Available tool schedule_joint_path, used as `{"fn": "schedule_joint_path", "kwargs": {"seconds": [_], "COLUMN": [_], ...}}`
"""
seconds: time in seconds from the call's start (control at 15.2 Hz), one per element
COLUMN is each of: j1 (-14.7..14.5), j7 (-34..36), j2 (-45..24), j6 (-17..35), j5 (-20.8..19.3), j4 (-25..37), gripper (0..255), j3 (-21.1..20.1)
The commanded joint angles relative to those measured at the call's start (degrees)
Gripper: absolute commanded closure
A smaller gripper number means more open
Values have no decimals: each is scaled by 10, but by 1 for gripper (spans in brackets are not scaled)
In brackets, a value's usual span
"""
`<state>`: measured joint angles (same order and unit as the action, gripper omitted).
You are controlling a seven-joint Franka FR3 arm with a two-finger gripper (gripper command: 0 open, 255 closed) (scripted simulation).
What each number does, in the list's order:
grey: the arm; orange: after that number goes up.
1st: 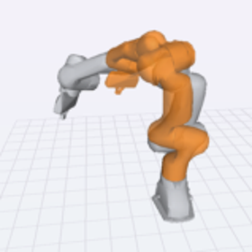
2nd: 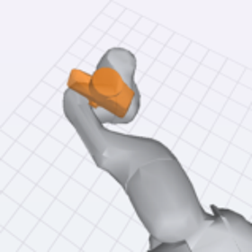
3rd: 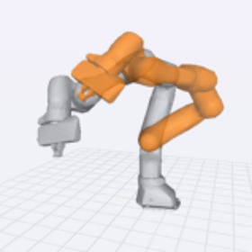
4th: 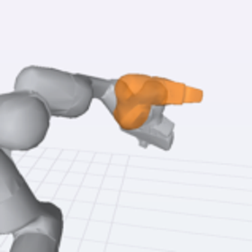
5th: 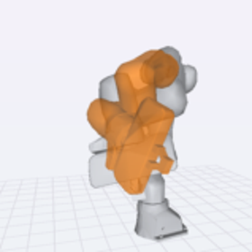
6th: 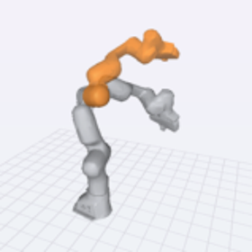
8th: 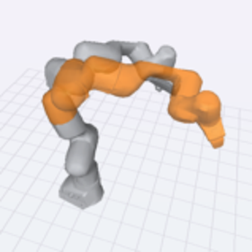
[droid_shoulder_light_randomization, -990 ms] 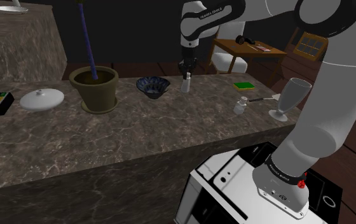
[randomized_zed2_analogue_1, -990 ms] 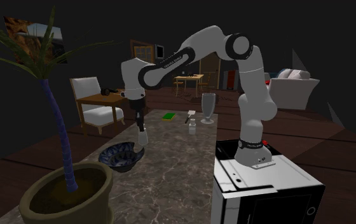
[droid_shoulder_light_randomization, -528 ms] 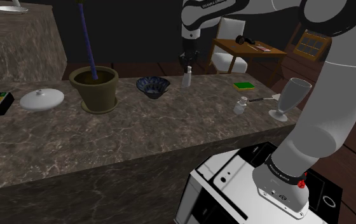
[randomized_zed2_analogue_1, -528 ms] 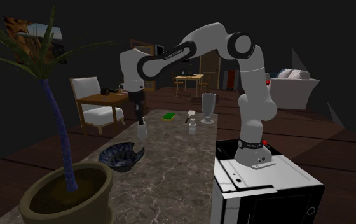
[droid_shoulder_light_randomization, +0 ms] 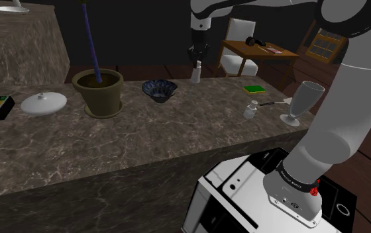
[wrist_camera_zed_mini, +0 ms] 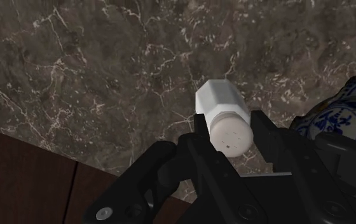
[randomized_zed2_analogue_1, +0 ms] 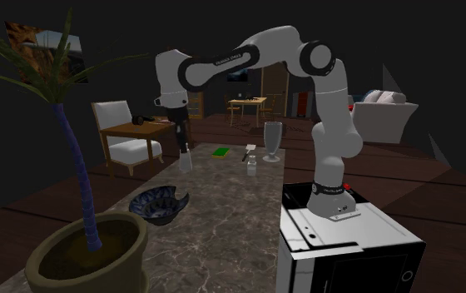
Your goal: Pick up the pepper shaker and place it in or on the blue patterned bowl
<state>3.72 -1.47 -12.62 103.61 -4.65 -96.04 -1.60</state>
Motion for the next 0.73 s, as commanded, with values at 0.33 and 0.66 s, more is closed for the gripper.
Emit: {"fn": "schedule_joint_path", "kwargs": {"seconds": [0.33, 0.66], "j1": [0, -15], "j7": [-4, 17], "j2": [6, -12], "j6": [-52, -91], "j5": [1, 1], "j4": [46, 101], "gripper": [255, 255], "j3": [0, -9]}}
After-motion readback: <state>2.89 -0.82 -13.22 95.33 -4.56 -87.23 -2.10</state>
